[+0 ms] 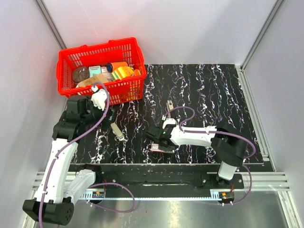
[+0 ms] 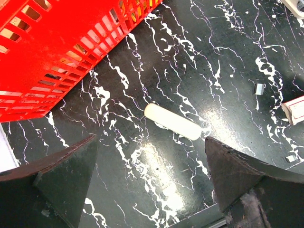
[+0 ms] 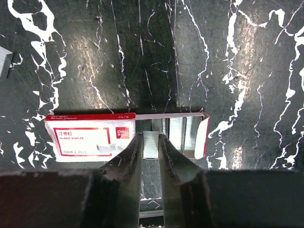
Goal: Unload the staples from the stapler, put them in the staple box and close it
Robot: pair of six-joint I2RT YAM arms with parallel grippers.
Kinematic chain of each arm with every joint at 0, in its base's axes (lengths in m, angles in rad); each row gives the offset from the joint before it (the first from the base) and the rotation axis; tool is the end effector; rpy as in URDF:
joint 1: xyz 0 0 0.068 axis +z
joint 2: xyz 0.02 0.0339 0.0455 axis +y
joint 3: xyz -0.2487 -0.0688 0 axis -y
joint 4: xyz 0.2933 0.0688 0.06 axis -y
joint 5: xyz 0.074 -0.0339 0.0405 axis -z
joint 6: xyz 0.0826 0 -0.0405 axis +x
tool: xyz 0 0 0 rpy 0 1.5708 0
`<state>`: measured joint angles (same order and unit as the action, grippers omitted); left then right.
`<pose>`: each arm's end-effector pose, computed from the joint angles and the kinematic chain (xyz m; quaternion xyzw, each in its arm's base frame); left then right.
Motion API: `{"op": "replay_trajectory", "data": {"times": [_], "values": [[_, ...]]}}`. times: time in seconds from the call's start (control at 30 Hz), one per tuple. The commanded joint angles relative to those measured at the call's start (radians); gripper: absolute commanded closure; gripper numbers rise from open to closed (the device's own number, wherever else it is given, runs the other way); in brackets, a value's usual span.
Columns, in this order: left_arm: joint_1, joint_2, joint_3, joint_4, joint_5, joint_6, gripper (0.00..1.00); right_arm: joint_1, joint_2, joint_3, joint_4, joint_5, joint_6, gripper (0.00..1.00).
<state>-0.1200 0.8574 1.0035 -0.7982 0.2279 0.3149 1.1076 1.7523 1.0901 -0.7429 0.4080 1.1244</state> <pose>0.2573 -0.0498 0.3099 0.2413 0.8587 -0.0586 0.4483 0.1892 0.3055 0.0773 0.0250 0.9757 -0.0159 0.2170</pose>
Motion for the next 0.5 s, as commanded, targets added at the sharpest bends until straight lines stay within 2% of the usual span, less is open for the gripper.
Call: {"op": "replay_trajectory", "data": {"times": [0.0, 0.23, 0.47], "values": [[0.005, -0.003, 0.035, 0.005, 0.039, 0.000, 0.01, -0.006, -0.036, 0.011, 0.023, 0.008, -0.014, 0.74], [0.003, -0.003, 0.049, -0.010, 0.050, 0.000, 0.01, -0.005, -0.054, -0.002, 0.037, 0.006, -0.020, 0.66], [0.003, -0.006, 0.052, -0.021, 0.064, -0.002, 0.01, 0.001, -0.105, -0.013, 0.048, 0.031, -0.037, 0.66]]}}
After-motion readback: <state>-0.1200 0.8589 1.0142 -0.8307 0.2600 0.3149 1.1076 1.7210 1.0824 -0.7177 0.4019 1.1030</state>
